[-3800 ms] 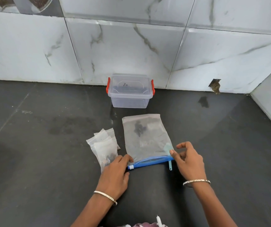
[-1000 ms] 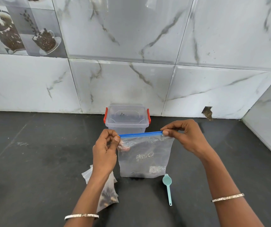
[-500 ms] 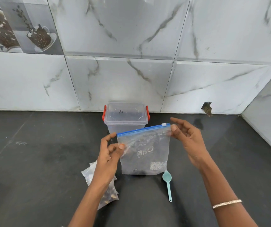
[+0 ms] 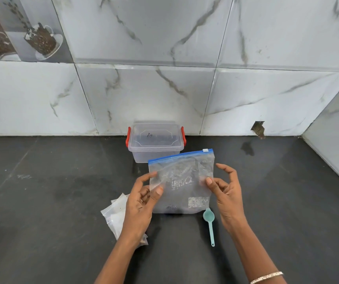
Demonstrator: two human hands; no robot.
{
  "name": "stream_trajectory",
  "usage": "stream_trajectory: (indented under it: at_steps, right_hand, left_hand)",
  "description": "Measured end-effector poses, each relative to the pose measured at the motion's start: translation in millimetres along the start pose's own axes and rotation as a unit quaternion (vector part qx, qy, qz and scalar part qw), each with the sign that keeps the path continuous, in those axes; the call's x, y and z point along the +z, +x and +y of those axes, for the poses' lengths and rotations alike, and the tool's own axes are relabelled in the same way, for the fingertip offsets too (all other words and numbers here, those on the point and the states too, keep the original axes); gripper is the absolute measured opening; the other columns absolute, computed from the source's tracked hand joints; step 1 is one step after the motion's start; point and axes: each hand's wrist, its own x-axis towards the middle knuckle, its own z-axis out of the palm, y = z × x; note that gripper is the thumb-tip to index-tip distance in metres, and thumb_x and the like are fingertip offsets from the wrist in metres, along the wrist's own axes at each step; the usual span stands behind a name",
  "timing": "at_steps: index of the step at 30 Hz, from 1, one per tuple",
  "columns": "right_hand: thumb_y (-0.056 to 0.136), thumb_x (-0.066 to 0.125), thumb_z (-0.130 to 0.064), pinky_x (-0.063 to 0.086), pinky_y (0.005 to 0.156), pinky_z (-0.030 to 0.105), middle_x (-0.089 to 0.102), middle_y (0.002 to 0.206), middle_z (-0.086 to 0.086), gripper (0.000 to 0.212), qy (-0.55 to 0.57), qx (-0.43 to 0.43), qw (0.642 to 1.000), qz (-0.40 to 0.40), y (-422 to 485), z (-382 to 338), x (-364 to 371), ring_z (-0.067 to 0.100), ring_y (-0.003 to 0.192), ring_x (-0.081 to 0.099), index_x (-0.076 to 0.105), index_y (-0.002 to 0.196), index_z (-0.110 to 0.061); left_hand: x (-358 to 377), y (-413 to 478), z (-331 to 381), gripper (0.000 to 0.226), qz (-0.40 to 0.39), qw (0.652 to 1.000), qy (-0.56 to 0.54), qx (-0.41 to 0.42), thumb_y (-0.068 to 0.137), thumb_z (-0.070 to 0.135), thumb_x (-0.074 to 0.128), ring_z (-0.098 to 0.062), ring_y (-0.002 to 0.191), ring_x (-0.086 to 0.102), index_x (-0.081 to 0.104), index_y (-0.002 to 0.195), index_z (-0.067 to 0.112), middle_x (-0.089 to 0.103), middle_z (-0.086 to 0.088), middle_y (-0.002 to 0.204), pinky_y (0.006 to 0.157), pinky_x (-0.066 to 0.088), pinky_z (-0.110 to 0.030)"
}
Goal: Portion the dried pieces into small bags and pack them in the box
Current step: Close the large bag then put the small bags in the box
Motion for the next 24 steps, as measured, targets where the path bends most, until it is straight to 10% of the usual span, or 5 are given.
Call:
stream_trajectory:
  at_steps: [9, 16, 24]
  right_hand:
    - [0.095, 0.057, -0.001, 0.050, 0.077, 0.027, 0.070, 0.078, 0.007, 0.013, -0.023, -0.018, 0.998, -0.055, 5.4, -2.6, -10.6, 0.016, 0.075, 0.064, 0.061, 0.105, -0.008]
    - [0.080, 0.076, -0.002, 0.053, 0.086, 0.023, 0.072, 0.101, 0.019, 0.038, -0.089, 0.022, 0.989, -0.114, 8.5, -7.7, -16.8, 0.017, 0.089, 0.065, 0.071, 0.115, -0.014]
    - [0.078, 0.080, -0.010, 0.051, 0.085, 0.021, 0.078, 0.088, 0.004, 0.029, -0.200, 0.031, 0.970, -0.133, 23.2, -23.5, -23.7, 0.014, 0.091, 0.073, 0.073, 0.106, -0.015]
  left_hand:
    - [-14.0, 14.5, -6.5, 0.020, 0.005, 1.000, 0.007, -0.017, 0.097, 0.006, 0.062, -0.020, 0.100, 0.075, 0.073, 0.112, 0.014, 0.080, -0.010, 0.093, 0.091, 0.052, -0.020]
    - [-17.2, 23.4, -2.0, 0.031, -0.028, 0.997, 0.012, -0.074, 0.088, 0.006, 0.075, -0.015, 0.100, 0.076, 0.075, 0.117, 0.017, 0.080, -0.007, 0.100, 0.085, 0.053, -0.012]
    - [-23.0, 53.3, 5.4, 0.024, -0.064, 0.959, 0.274, -0.024, 0.085, 0.021, 0.081, -0.002, 0.089, 0.076, 0.079, 0.108, 0.024, 0.081, 0.009, 0.089, 0.087, 0.057, -0.019]
